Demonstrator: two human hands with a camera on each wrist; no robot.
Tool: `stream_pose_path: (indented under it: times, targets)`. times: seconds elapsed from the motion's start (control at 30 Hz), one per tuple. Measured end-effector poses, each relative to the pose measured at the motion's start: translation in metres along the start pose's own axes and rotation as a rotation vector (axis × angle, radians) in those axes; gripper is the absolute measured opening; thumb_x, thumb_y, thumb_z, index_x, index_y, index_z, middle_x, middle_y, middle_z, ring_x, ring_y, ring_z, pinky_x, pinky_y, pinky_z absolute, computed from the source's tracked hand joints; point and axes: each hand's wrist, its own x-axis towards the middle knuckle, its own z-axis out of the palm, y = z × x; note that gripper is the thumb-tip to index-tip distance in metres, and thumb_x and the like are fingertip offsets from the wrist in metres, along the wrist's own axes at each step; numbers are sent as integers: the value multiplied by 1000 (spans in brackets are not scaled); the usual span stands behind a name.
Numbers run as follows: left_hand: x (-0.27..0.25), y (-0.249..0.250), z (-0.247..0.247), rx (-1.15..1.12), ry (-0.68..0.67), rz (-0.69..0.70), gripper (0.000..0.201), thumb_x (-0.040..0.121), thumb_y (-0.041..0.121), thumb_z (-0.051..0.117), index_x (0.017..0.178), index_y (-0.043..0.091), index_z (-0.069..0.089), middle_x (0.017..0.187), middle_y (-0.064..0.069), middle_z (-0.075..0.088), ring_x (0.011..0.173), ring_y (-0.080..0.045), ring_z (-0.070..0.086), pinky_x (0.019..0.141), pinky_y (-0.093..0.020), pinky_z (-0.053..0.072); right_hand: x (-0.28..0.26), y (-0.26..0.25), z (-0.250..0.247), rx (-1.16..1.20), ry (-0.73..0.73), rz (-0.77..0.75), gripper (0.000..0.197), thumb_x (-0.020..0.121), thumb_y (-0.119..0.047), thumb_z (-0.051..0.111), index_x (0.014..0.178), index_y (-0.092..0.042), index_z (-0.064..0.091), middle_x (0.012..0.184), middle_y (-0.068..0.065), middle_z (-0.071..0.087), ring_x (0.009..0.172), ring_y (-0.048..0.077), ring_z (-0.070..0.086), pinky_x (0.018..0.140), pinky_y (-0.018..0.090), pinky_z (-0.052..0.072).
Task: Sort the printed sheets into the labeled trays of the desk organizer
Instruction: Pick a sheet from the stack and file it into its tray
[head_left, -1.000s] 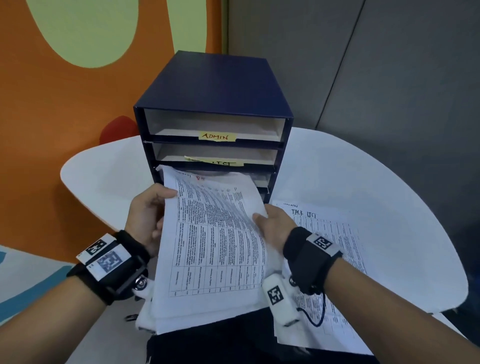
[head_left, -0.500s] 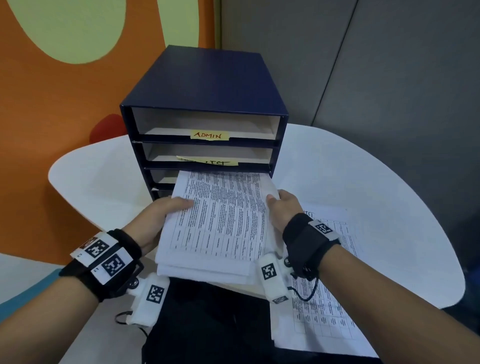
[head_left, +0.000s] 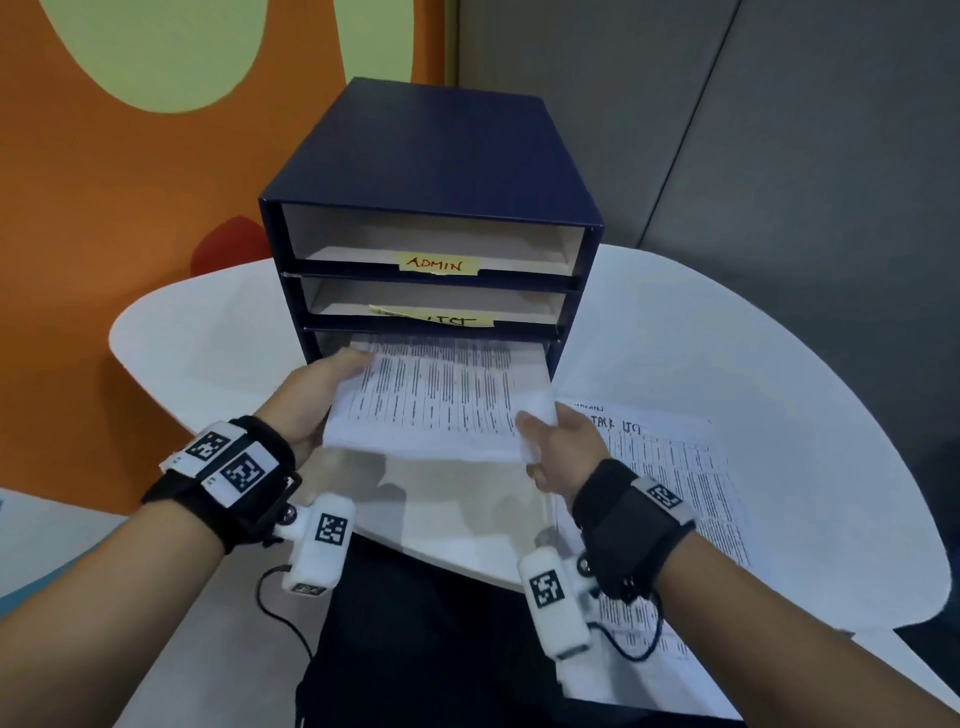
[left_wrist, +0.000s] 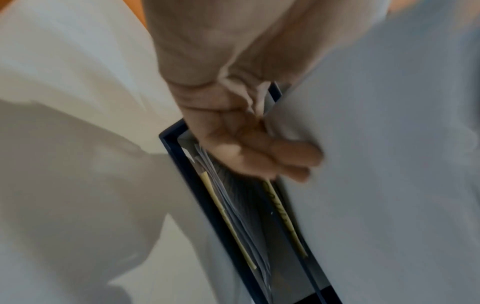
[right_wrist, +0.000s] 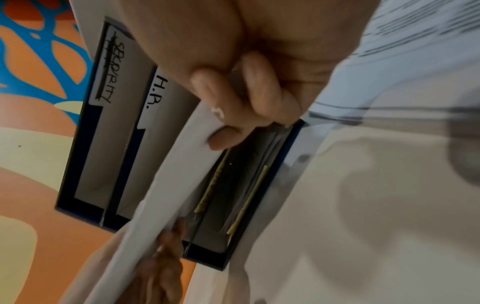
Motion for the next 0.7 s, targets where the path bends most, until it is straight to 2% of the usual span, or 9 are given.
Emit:
stream_pose_path:
  times: [0.13, 0.17, 0.2, 0.23, 0.33, 0.4, 0.53, 0.6, 0.7]
  targets:
    - [-7, 10, -11, 212, -119, -110, 24, 94, 26, 62, 74, 15, 67, 52, 1, 58, 34, -7, 38, 46, -21, 40, 13, -24, 12, 11, 8, -74, 14, 97, -26, 54, 103, -17, 45, 78, 3, 47, 51, 15, 39, 45, 24, 31]
    - [-4, 12, -14, 232, -102, -106, 31, 95, 23, 62, 65, 14, 64, 44, 3, 52, 32, -6, 34, 44, -20, 38, 15, -27, 11, 31, 17, -46, 33, 96, -27, 56, 97, -22, 24, 82, 4, 49, 52, 15, 39, 46, 24, 30]
    - [-2, 14, -15, 231, -77, -92, 34, 96, 22, 61, 63, 13, 60, 38, 4, 47, 31, -5, 31, 40, -18, 38, 14, -29, 10, 22, 13, 7, 55, 95, -28, 58, 133, 3, 34, 84, 4, 51, 51, 14, 39, 45, 24, 29]
    - [0, 14, -16, 217, -61, -77, 33, 96, 23, 61, 65, 12, 56, 35, 4, 45, 30, -5, 30, 38, -16, 39, 14, -29, 9, 26, 8, 5, 23, 94, -29, 58, 111, -15, 53, 83, 3, 55, 48, 13, 38, 44, 23, 28]
    - [8, 13, -14, 92, -50, -25, 21, 94, 24, 64, 85, 7, 59, 50, 2, 63, 36, -3, 45, 46, -16, 51, 13, -26, 6, 43, 21, 44, 12, 95, -23, 57, 94, -11, 54, 63, 0, 59, 37, 10, 32, 42, 19, 26]
    - [11, 10, -11, -73, -24, 37, 25, 92, 22, 67, 106, 3, 57, 73, -4, 75, 53, -7, 66, 60, -23, 61, 17, -30, 9, 82, 73, 11, 17, 94, -19, 61, 105, -7, 55, 61, 0, 62, 36, 8, 41, 39, 18, 33]
    - [5, 13, -6, -317, -56, 131, 15, 96, 15, 60, 98, 0, 59, 102, -15, 72, 99, -26, 74, 79, -30, 61, 22, -42, 22, 419, 62, -11, 55, 84, -5, 72, 130, 5, 43, 106, 16, 70, 84, 17, 71, 59, 18, 57]
    - [3, 14, -7, -316, -83, 129, 15, 98, 16, 57, 91, 4, 62, 109, -20, 73, 102, -27, 73, 82, -31, 61, 19, -41, 26, 458, 30, -34, 65, 82, 3, 71, 137, 9, 37, 121, 20, 63, 104, 25, 66, 62, 19, 58]
    - [1, 13, -8, -274, -113, 93, 26, 98, 19, 54, 112, -1, 63, 112, -17, 74, 99, -25, 74, 79, -29, 61, 13, -31, 21, 372, -3, -76, 57, 83, 2, 71, 133, 8, 43, 122, 17, 64, 104, 26, 66, 66, 23, 59]
